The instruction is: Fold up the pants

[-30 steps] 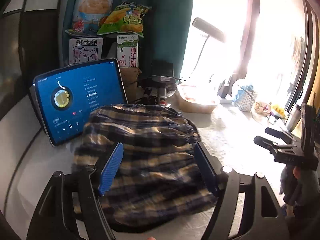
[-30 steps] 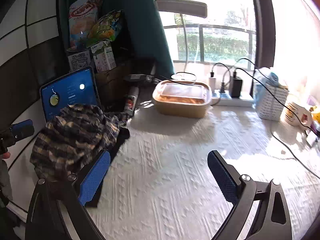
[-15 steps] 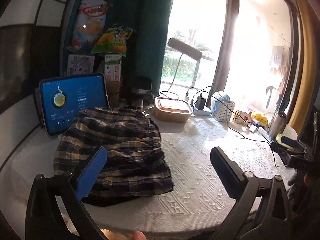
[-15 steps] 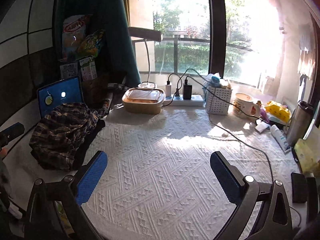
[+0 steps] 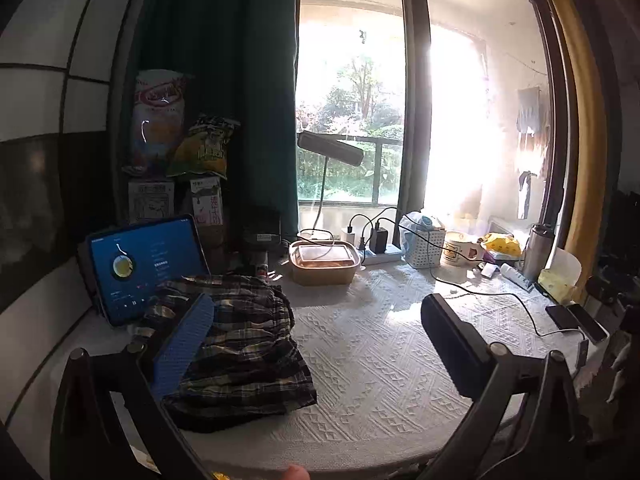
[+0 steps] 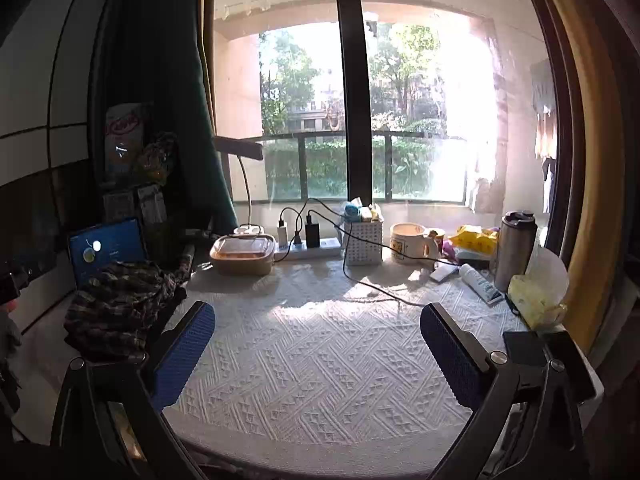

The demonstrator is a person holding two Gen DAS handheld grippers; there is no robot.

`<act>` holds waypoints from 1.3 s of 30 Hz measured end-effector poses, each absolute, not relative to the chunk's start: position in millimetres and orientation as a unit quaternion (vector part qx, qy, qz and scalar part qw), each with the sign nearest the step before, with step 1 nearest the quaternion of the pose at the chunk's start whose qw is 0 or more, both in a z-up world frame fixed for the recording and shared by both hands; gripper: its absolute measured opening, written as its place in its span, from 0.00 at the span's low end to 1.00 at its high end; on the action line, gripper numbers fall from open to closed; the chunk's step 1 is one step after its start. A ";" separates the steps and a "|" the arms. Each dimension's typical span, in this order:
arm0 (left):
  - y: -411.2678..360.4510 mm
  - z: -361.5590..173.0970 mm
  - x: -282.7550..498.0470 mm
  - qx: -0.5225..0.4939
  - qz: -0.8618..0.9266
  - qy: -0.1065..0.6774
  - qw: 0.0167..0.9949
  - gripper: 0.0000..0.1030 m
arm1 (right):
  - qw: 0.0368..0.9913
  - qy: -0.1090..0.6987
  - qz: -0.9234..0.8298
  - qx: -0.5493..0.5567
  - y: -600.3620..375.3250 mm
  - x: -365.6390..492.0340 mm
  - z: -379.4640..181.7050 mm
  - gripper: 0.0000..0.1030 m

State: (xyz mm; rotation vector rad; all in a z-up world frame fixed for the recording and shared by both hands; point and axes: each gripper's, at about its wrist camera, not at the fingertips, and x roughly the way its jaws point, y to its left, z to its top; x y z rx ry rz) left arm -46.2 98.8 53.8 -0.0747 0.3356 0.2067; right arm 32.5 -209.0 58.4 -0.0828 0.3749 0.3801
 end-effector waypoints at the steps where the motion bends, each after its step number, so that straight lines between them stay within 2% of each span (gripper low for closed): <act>1: 97.7 54.8 -49.5 -0.036 0.114 0.162 0.980 0.99 | 0.965 0.177 0.187 -0.040 -210.5 28.5 62.1 1.00; 9: 98.7 59.3 -58.7 -0.027 0.146 0.145 0.978 0.99 | 0.974 0.128 0.183 -0.037 -212.1 9.6 82.7 1.00; 39: 112.6 46.8 -58.8 -0.044 0.148 0.151 0.976 0.99 | 0.967 0.147 0.199 -0.058 -189.7 11.1 71.4 1.00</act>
